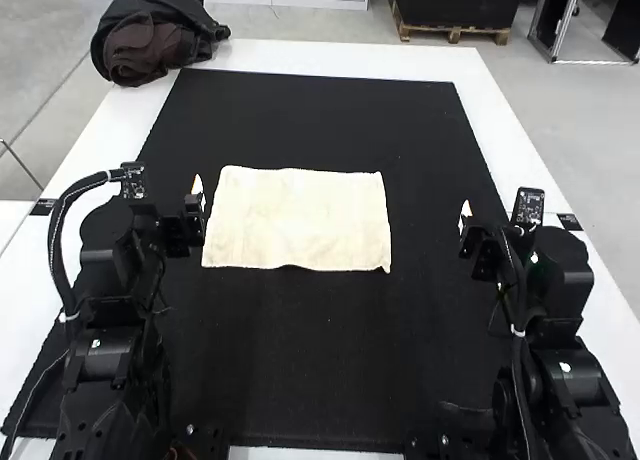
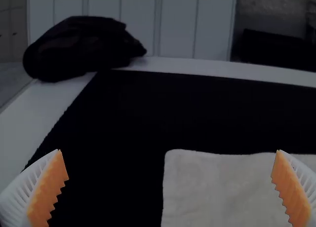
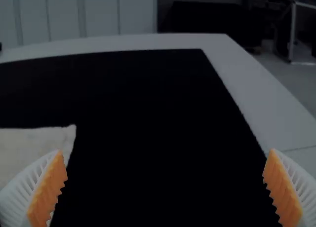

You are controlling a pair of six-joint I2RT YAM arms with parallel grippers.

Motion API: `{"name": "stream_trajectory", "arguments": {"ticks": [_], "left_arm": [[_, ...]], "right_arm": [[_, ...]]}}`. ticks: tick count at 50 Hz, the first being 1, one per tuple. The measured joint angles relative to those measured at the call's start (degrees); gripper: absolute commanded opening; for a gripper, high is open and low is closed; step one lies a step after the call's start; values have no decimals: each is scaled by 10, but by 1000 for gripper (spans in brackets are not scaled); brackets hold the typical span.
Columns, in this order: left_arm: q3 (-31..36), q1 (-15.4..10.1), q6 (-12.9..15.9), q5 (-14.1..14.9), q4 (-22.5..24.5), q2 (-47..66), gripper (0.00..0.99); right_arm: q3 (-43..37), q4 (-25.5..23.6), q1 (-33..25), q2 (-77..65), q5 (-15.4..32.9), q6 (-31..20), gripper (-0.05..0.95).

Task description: Fold the towel.

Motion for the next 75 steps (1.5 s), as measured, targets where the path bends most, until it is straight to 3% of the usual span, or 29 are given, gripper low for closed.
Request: {"name": "stream_trajectory", "arguments": {"ticks": [29, 34, 43, 48, 55, 64, 75], "left_arm": [[0, 0, 3, 0, 0, 0, 969], [0, 0, 41, 0, 5, 0, 967], [0, 0, 123, 0, 59, 0, 966], [0, 0, 144, -3, 119, 0, 966], [10, 0, 157, -13, 153, 1, 966], [120, 0, 162, -20, 153, 76, 966], [318, 0, 157, -29, 120, 331, 966]], "right_arm": [[0, 0, 0, 0, 0, -8, 920], [0, 11, 0, 0, 0, -31, 920], [0, 108, 0, 0, 0, -122, 902], [1, 167, 0, -1, 3, -166, 903], [23, 160, 0, 10, 6, -194, 902], [180, 135, 0, 141, 7, -184, 903], [378, 106, 0, 386, 3, -123, 905]]}}
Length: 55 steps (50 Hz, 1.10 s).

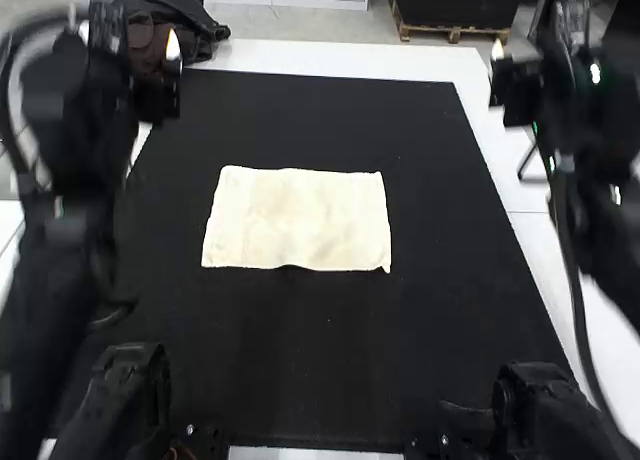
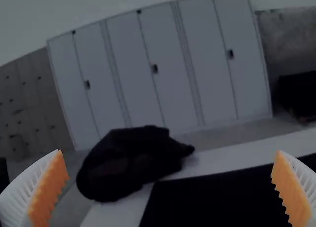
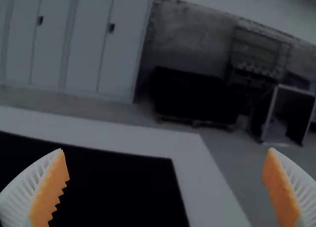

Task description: Fold the towel.

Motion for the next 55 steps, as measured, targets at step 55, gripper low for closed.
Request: {"name": "stream_trajectory", "arguments": {"ticks": [55], "left_arm": [[85, 0, -56, 37, 7, 558, 967]], "right_arm": [[84, 36, 64, 565, -146, 205, 910]]}}
